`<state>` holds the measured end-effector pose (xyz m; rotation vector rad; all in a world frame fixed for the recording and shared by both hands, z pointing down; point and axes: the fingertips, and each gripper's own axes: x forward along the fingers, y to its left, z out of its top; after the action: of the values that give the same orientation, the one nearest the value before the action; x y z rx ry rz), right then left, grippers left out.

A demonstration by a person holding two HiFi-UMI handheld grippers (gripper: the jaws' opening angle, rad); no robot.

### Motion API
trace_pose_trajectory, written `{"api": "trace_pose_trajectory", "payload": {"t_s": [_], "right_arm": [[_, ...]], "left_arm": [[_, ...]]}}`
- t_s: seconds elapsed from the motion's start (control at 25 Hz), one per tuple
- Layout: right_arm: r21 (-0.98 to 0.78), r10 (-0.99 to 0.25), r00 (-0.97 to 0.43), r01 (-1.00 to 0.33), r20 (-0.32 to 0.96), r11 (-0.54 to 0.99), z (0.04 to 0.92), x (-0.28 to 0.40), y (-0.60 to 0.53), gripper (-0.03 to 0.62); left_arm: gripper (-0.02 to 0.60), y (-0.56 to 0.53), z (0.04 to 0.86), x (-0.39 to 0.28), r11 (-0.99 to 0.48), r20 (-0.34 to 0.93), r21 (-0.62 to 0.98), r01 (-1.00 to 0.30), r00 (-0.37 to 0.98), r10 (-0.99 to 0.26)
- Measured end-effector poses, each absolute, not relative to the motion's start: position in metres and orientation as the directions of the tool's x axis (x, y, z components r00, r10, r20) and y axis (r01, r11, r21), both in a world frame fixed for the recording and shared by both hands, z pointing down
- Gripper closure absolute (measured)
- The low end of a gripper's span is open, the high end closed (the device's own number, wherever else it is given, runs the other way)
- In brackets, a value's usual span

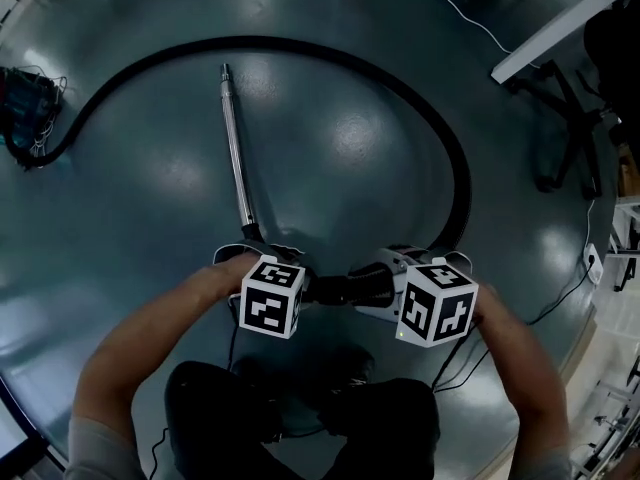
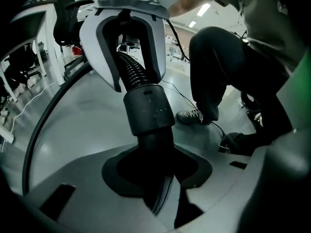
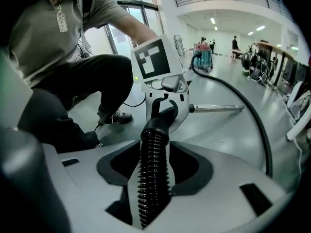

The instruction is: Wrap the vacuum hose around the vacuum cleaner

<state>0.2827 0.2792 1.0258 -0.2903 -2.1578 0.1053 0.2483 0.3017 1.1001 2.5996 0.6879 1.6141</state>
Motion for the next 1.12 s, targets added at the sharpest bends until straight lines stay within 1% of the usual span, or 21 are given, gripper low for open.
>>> {"api": "trace_pose_trajectory", "payload": {"t_s": [0.08,0.24,0.32,0.44,0.48,0.56,0.68,0.76,0.84,0.96,1.12], "right_arm": [[-0.136,0.193,-0.559,0.142,0.806,0.980,1.003,0.281,0.275,0.419],[-0.045,0.085,-0.585,0.082,0.807,0.996,0.944,0.278,0.264,0.378],[0.026,0.034,-0.584,0.093,0.811,0.995,0.911,0.278,0.266,0.372],[0.160,-0.053,-0.559,0.145,0.828,0.977,0.861,0.290,0.272,0.372],[0.178,-0.073,-0.557,0.137,0.827,0.975,0.844,0.296,0.273,0.371],[0.171,-0.110,-0.585,0.049,0.804,0.984,0.808,0.308,0.269,0.372],[0.107,-0.223,-0.653,-0.213,0.724,0.971,0.756,0.328,0.256,0.372],[0.017,-0.302,-0.680,-0.392,0.668,0.920,0.727,0.343,0.252,0.372],[-0.078,-0.354,-0.690,-0.511,0.631,0.856,0.702,0.359,0.254,0.372],[-0.197,-0.409,-0.699,-0.613,0.586,0.765,0.669,0.375,0.255,0.372],[-0.258,-0.454,-0.704,-0.657,0.546,0.708,0.624,0.385,0.253,0.372]], "left_arm": [[0.422,0.302,1.079,0.248,-0.903,0.844,0.247,0.350,0.381,0.378],[0.422,0.301,1.026,0.249,-0.906,0.819,0.283,0.315,0.413,0.399],[0.422,0.306,0.998,0.251,-0.902,0.809,0.302,0.308,0.417,0.413],[0.422,0.316,0.962,0.255,-0.897,0.811,0.321,0.303,0.401,0.426],[0.423,0.317,0.951,0.256,-0.898,0.813,0.327,0.295,0.397,0.426],[0.423,0.317,0.927,0.257,-0.902,0.812,0.337,0.271,0.401,0.424],[0.423,0.315,0.889,0.263,-0.911,0.804,0.343,0.228,0.430,0.411],[0.423,0.312,0.862,0.273,-0.920,0.796,0.344,0.188,0.462,0.391],[0.423,0.306,0.831,0.287,-0.927,0.783,0.347,0.141,0.500,0.369],[0.423,0.296,0.786,0.308,-0.931,0.770,0.355,0.082,0.539,0.341],[0.423,0.288,0.735,0.323,-0.935,0.780,0.352,0.045,0.538,0.319]]}}
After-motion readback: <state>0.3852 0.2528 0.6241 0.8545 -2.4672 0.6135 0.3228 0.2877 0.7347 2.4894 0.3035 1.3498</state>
